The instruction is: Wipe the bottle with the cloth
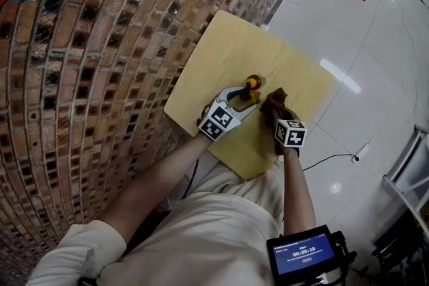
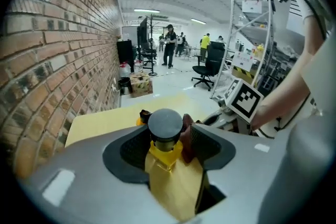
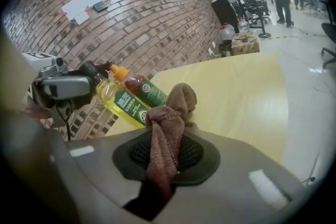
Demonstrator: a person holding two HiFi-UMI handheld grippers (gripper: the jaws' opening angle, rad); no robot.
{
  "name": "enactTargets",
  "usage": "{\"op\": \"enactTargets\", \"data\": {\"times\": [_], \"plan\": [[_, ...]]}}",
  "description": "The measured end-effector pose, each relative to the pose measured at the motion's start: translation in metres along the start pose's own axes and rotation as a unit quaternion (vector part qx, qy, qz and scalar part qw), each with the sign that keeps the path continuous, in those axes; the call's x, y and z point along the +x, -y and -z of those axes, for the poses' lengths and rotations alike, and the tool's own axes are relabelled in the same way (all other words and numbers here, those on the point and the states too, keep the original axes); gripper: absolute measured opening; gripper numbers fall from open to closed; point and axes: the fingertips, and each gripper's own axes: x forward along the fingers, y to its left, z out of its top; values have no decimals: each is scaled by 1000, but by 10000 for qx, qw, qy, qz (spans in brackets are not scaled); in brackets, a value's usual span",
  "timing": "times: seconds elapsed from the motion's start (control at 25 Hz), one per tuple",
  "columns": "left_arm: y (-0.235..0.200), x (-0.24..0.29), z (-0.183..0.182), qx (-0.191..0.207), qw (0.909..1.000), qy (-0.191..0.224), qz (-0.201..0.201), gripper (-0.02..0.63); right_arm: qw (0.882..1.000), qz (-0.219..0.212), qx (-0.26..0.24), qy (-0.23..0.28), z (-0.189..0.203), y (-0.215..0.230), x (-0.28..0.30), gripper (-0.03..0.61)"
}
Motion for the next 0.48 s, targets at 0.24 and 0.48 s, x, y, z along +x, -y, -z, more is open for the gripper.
{"op": "enactTargets", "data": {"times": [0.24, 0.48], "plan": [[-12, -14, -21, -926, 9931, -35, -719, 284, 9995, 9, 185, 261, -2, 2, -15, 66], [-27, -4, -27, -1173, 9878, -397, -948, 282, 9995, -132, 15, 299, -11, -9, -7, 67]]}}
